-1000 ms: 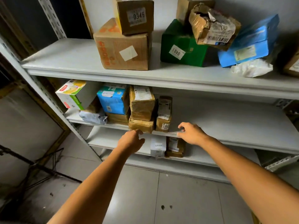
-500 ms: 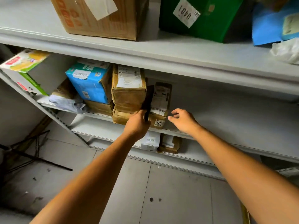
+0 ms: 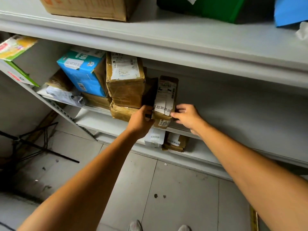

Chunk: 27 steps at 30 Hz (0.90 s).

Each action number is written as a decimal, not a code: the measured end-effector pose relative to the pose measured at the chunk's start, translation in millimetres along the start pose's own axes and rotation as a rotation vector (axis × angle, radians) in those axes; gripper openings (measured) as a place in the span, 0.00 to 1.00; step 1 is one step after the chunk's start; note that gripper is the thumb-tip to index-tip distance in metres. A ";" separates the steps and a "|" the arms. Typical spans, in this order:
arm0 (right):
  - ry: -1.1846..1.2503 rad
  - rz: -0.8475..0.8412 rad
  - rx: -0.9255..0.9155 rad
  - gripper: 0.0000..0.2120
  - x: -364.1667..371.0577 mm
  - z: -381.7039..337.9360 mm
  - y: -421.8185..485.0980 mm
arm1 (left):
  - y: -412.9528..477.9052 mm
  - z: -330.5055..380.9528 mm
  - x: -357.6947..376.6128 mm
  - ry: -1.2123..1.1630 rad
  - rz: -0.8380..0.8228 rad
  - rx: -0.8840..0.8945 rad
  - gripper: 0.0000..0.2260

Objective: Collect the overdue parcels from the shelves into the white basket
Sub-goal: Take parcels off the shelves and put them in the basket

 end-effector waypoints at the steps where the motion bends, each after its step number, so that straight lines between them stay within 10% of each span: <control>1: 0.003 -0.008 0.004 0.26 -2.1 3.0 -3.1 | -3.2 -0.4 2.9 -0.031 -0.002 -0.001 0.19; 12: 0.010 -0.063 0.040 0.26 -20.5 29.7 -45.5 | -43.9 3.0 24.7 -0.253 -0.044 -0.112 0.15; 27: 0.194 -0.096 0.048 0.30 -4.1 29.8 -34.6 | -33.6 3.7 35.7 -0.711 -0.091 -0.278 0.34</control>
Point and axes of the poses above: each hand's wrist, its own y-axis towards the middle knuckle, its own x-axis out of the palm, z = x × y, the point moved 6 cm from there along y, towards the middle knuckle, and after that the axes turned 8 degrees about x, right-handed, at the moved point
